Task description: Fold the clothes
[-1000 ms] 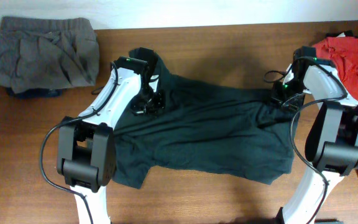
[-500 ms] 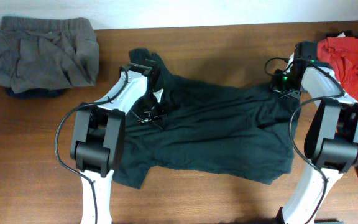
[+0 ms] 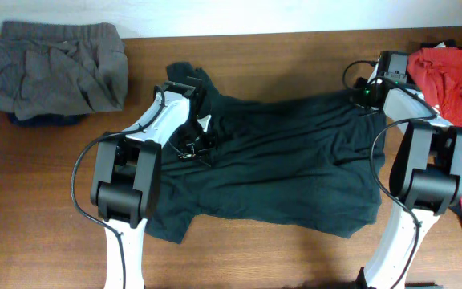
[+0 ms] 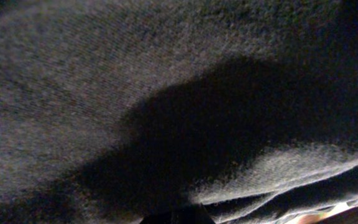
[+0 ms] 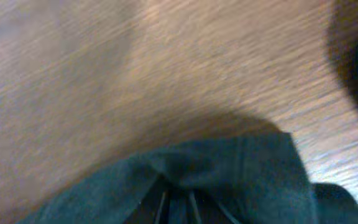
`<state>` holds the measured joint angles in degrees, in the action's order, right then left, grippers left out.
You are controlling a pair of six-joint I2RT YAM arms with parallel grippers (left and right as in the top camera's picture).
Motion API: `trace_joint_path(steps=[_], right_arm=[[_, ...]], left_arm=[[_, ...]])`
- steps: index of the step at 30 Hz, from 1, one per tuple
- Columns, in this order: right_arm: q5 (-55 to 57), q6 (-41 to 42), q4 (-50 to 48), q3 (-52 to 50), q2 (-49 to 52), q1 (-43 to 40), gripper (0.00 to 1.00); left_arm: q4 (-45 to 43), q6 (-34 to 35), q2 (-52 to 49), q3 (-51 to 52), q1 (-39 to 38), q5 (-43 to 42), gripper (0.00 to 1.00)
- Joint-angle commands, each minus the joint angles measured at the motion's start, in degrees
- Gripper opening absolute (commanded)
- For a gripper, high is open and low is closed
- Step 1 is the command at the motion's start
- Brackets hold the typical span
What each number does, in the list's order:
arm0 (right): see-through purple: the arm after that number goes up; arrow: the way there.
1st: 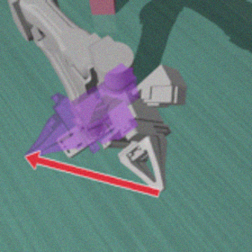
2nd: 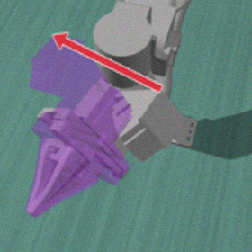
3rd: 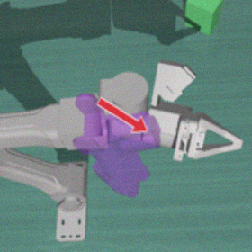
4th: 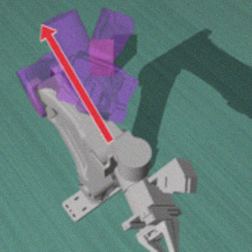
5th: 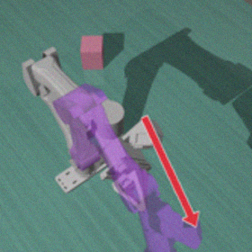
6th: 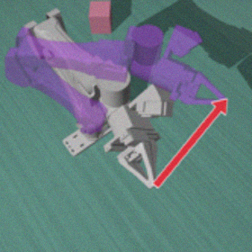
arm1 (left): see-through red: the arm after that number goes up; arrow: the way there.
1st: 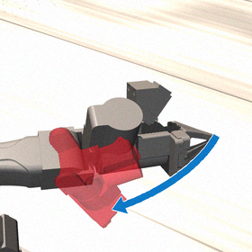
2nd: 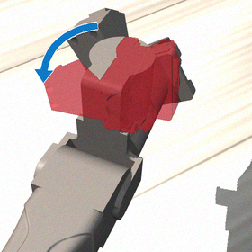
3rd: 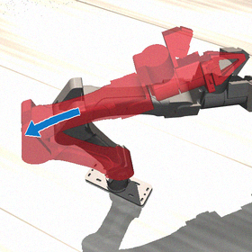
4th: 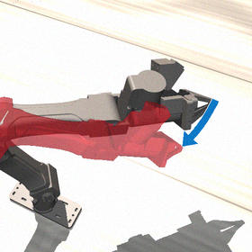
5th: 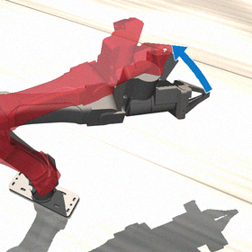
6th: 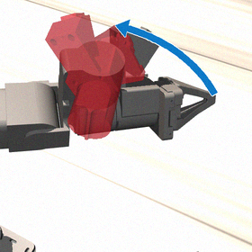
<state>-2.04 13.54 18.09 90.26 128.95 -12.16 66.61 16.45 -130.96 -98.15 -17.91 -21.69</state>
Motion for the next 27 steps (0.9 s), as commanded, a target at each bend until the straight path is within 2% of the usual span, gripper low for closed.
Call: trace_joint_path(steps=[1, 4, 6, 7, 9, 10, 11, 12, 13, 14, 15, 20, 25, 27], right_arm=[[7.89, 0.48, -1.92, -0.26, 1.64, -0.39, 0.15], [9.31, 0.50, -3.76, -0.09, 1.64, -1.25, 0.15], [9.18, 1.16, -1.70, 1.84, 1.60, -2.21, 0.16], [9.16, 1.62, -0.24, 2.99, 1.60, -2.51, 0.20], [7.93, 1.75, 4.13, 6.67, 1.60, -2.84, 0.50], [7.23, 1.75, 5.86, 8.35, 1.60, -2.89, 0.70], [6.38, 1.75, 8.55, 10.99, 1.53, -2.91, 0.79], [5.46, 1.70, 10.88, 13.38, 1.49, -2.91, 0.82], [3.63, 1.57, 19.21, 21.62, 1.09, -2.91, 0.96], [3.32, 1.55, 21.94, 24.37, 0.92, -2.91, 0.99], [2.54, 1.57, 28.22, 30.86, 0.48, -2.82, 0.99], [-7.39, 1.55, 44.57, 44.76, -0.44, -2.73, 0.99], [-14.25, 1.53, 61.66, 52.54, -0.72, -1.66, 0.99], [-13.81, 1.53, 64.76, 52.57, -0.76, -0.98, 0.99]], left_arm=[[0.02, -0.92, -2.12, -0.48, 0.13, -0.42, 0.01], [-0.02, -0.94, -2.12, -0.61, 0.24, -0.42, 0.01], [0.02, -2.38, -2.10, -1.97, 0.46, -0.28, 0.01], [0.09, -3.10, -2.10, -2.89, 0.46, 0.37, 0.01], [1.05, -3.50, -1.99, -5.95, 0.44, 3.37, 0.01], [1.66, -3.52, -1.99, -7.85, 0.44, 5.07, 0.01], [2.23, -3.87, -1.99, -9.64, 0.39, 6.43, 0.01], [2.71, -4.66, -1.99, -11.89, 0.33, 7.82, 0.01], [2.86, -4.63, -1.99, -17.38, 0.28, 11.58, 0.06], [2.60, -4.59, -1.99, -19.19, 0.28, 12.76, 0.07], [1.18, -4.59, -1.99, -21.75, 0.28, 14.34, 0.09], [-2.10, -4.55, -2.25, -22.99, 0.44, 13.79, 0.12], [-2.64, -4.50, -4.74, -22.97, 0.44, 11.15, 0.16], [-3.41, -4.33, -5.75, -22.97, 0.44, 11.02, 0.16]])
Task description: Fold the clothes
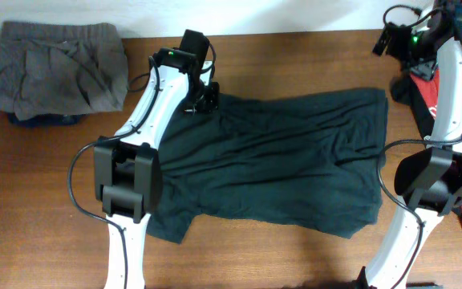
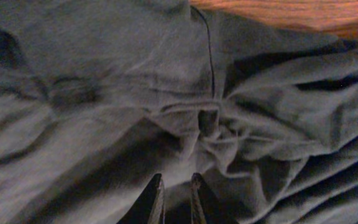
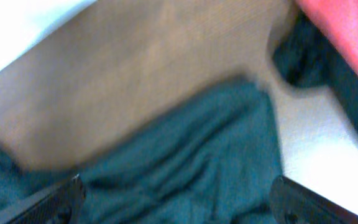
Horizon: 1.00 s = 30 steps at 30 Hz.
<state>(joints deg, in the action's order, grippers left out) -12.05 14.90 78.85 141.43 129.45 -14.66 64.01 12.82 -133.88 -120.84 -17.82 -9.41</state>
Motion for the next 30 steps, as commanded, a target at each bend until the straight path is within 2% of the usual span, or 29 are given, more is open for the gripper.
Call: trace_joint_path(steps=[1, 12, 19, 27, 30], right_arm=[[-3.78, 0.13, 5.38, 1.40, -1.27, 1.84, 0.99], [-3.80, -3.10, 12.28, 1.31, -1.27, 6.47, 1.00], [-3.78, -4.20, 14.32, 1.29, -1.27, 8.90, 1.00], [-2.08, -4.39, 16.17, 1.29, -1.27, 10.14, 0.96], [-2.08, -4.37, 16.33, 1.29, -1.27, 10.14, 0.95]], left_arm=[[-1.25, -0.70, -3.32, -0.28, 0.37, -1.29, 0.16], [-4.22, -0.07, -7.23, -0.31, 2.91, -1.27, 0.17], [-9.11, -0.11, -7.65, -0.28, 4.24, -1.27, 0.17], [-12.79, -0.15, -10.08, -0.28, 4.39, -1.27, 0.16], [-16.83, -2.95, -10.12, -0.31, 4.39, -1.27, 0.16]])
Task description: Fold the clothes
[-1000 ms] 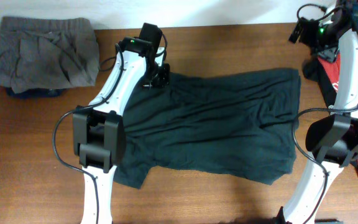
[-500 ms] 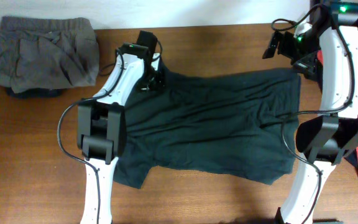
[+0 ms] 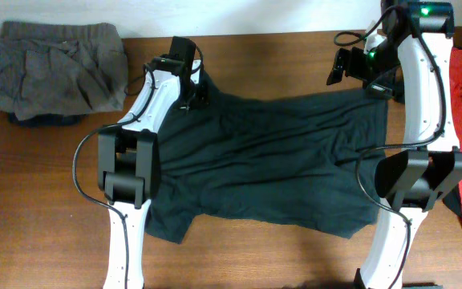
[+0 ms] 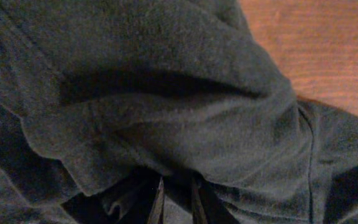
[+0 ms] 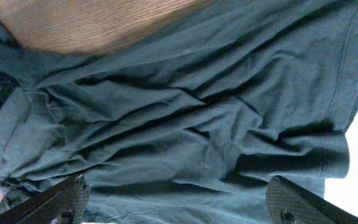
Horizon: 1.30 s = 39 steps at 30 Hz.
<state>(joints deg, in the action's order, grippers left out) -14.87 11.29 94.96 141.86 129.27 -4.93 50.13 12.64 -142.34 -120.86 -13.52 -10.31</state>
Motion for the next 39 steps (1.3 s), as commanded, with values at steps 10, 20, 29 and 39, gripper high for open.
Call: trace_joint_path(steps=[10, 20, 29, 39], right_arm=[[0.74, -0.76, 0.87, 0.85, -1.09, 0.48, 0.95], [0.74, -0.79, 1.33, 0.85, -1.09, 0.48, 0.95], [2.03, -0.79, 1.25, 0.81, -1.07, 0.48, 0.95], [2.03, -1.01, 1.33, 0.81, -1.07, 0.48, 0.95]], left_arm=[[-12.94, -2.95, -1.66, -0.28, 0.02, -0.39, 0.16], [-13.25, -2.95, -1.18, -2.12, 0.37, -0.35, 0.16], [6.08, -2.49, 1.70, -13.27, 1.29, 4.83, 0.99], [6.86, 3.13, -0.17, -13.00, 5.90, -3.41, 0.92]])
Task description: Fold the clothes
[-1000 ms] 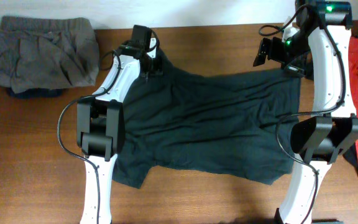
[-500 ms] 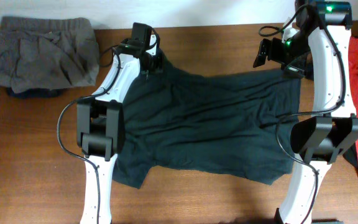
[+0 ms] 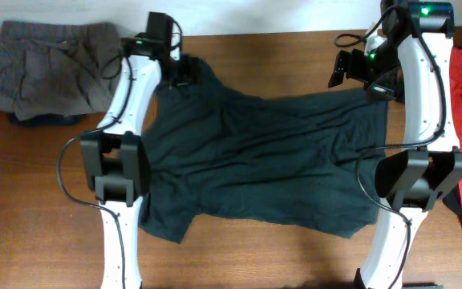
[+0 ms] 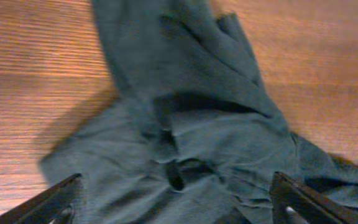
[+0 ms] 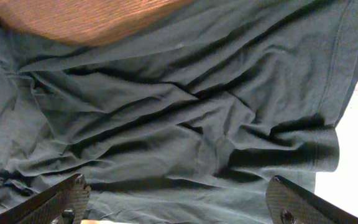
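A dark green T-shirt [image 3: 271,160] lies spread and wrinkled over the middle of the table. Its upper left sleeve [image 3: 192,74] reaches toward the table's far edge. My left gripper [image 3: 180,79] hangs open above that sleeve, holding nothing. In the left wrist view the sleeve [image 4: 185,62] lies on bare wood, with the left gripper [image 4: 179,205] wide open over it. My right gripper [image 3: 358,74] is raised over the shirt's upper right corner, open and empty. The right wrist view looks down past the right gripper [image 5: 179,202] onto the shirt [image 5: 166,112].
A pile of grey clothes [image 3: 54,68] sits at the far left corner, with something dark blue [image 3: 42,120] under it. A red garment lies along the right edge. Both arms stand at the shirt's sides.
My left gripper was shut low on the shirt's fabric near the upper left sleeve. It is now open, higher and a little further left, with the sleeve laid out flat. The right gripper has barely moved.
First both grippers were down on the shirt, the right one shut on its upper right corner. Then the right gripper was open and lifted, that corner flat, and the left shut at the upper left shoulder. The left stayed shut there, and now it has let go.
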`<state>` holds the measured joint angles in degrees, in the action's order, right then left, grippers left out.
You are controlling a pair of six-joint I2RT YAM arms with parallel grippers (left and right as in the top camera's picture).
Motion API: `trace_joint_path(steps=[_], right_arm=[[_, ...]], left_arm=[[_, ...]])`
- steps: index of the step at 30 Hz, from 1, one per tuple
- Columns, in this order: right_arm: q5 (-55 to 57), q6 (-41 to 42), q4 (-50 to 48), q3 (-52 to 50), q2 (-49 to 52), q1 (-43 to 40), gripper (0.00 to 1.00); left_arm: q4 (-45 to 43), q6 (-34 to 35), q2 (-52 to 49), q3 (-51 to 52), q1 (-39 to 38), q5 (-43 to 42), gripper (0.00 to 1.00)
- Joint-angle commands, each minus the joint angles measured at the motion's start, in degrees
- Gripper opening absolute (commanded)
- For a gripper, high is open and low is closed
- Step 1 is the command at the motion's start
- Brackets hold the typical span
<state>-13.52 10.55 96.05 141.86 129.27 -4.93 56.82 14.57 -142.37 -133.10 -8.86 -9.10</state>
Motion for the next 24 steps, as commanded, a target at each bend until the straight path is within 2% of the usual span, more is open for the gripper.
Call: trace_joint_path(steps=[1, 2, 5, 24], right_arm=[[0.68, -0.26, 0.24, 0.81, -1.07, 0.48, 0.96], [0.68, -0.26, 0.22, 0.81, -1.07, 0.48, 0.95], [0.68, -0.26, 0.24, 0.81, -1.07, 0.48, 0.95], [0.68, -1.36, 1.27, 0.81, -1.07, 0.48, 0.95]], left_arm=[[0.28, 1.20, -0.63, -0.76, 1.27, -5.14, 0.89], [0.26, 1.20, -1.05, -0.76, 1.27, -5.31, 0.84], [-0.26, -0.20, -1.86, -0.76, 0.76, -6.27, 0.79], [-3.02, 0.37, -6.88, -0.76, -2.01, -5.92, 0.78]])
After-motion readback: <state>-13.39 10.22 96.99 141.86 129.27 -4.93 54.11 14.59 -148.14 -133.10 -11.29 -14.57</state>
